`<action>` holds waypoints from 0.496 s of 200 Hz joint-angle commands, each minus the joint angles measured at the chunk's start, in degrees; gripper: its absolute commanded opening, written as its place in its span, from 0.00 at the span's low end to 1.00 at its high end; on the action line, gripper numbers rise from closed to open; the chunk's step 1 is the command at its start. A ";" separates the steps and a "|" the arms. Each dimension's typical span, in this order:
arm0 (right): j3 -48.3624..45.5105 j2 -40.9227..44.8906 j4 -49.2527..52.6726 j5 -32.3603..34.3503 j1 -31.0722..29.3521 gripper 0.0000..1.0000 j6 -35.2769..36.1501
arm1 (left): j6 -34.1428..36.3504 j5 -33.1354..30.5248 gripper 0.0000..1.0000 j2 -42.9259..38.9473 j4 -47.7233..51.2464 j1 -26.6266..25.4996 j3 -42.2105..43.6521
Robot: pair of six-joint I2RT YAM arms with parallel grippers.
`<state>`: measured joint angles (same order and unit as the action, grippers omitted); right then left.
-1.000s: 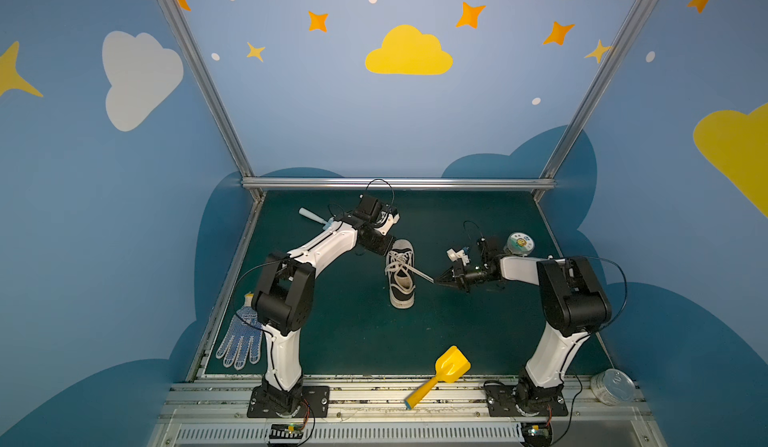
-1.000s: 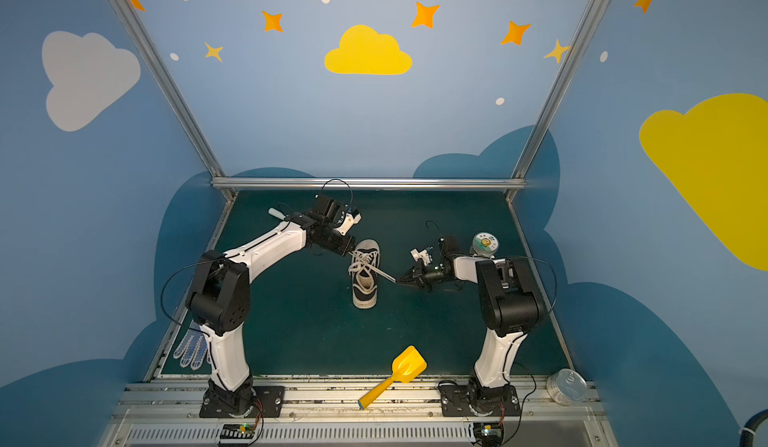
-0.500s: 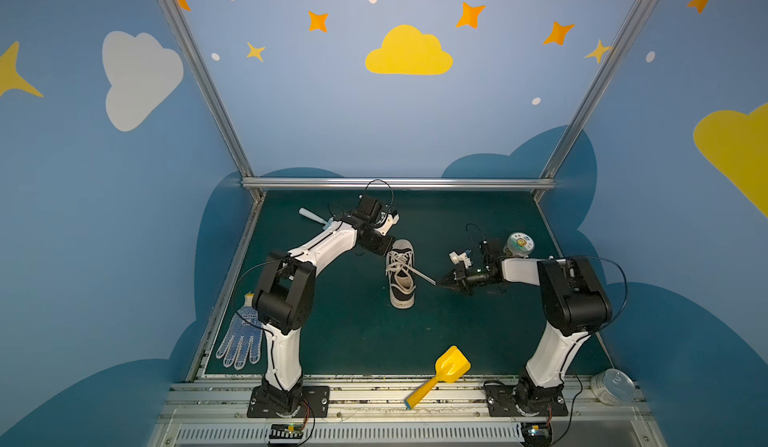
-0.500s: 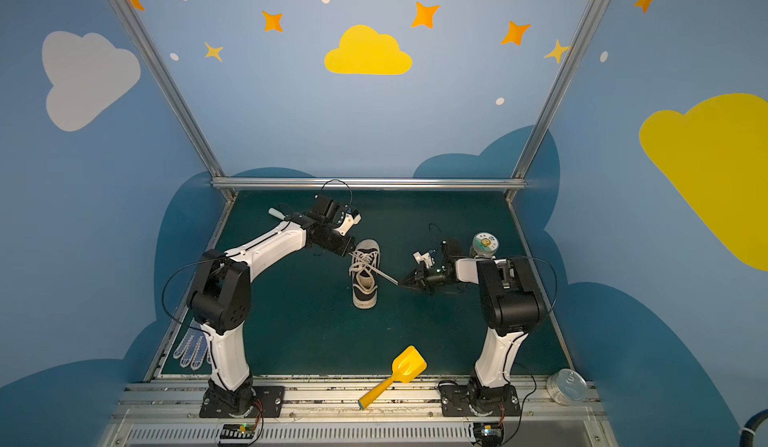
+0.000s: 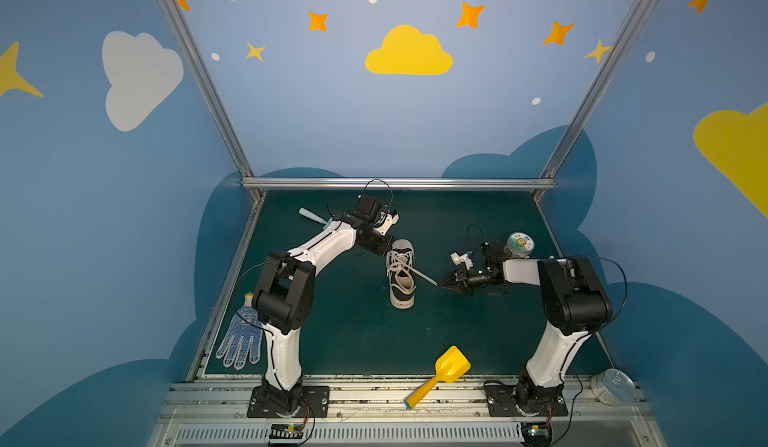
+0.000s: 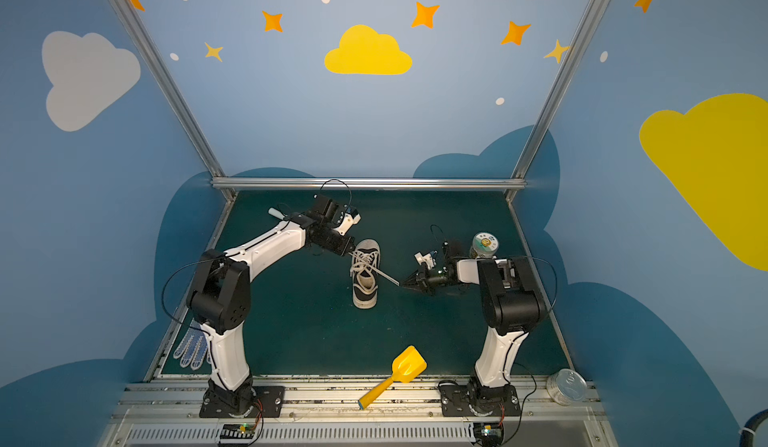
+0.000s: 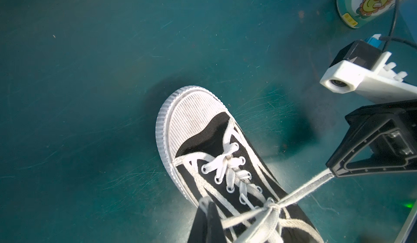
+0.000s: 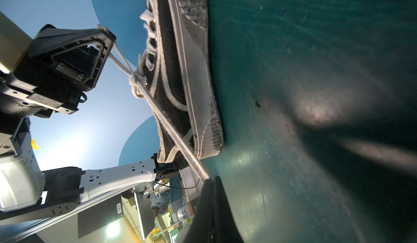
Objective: Tie the shoes
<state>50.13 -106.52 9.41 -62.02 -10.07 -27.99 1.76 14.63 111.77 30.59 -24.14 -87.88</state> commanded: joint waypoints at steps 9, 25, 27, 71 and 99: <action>-1.87 -1.39 3.82 2.62 1.71 0.00 1.47 | 0.88 -4.36 0.03 0.56 -1.67 3.31 -0.35; -1.83 -1.41 3.95 2.63 1.88 0.00 1.62 | 0.88 -4.10 0.03 0.48 -1.87 3.37 -0.18; -1.87 -1.41 3.95 2.61 1.84 0.00 1.62 | 0.88 -4.09 0.03 0.47 -1.81 3.35 -0.16; -1.77 -1.58 4.16 2.69 2.06 0.00 1.91 | 0.70 -3.96 0.03 0.62 -2.07 3.33 0.36; -1.71 -1.67 4.29 2.71 2.13 0.00 1.97 | 0.96 -4.54 0.03 0.71 -1.65 3.47 0.39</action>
<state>50.13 -106.91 9.26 -62.17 -9.45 -26.96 1.74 15.25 111.83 30.46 -23.73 -87.46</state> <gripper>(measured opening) 0.050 0.047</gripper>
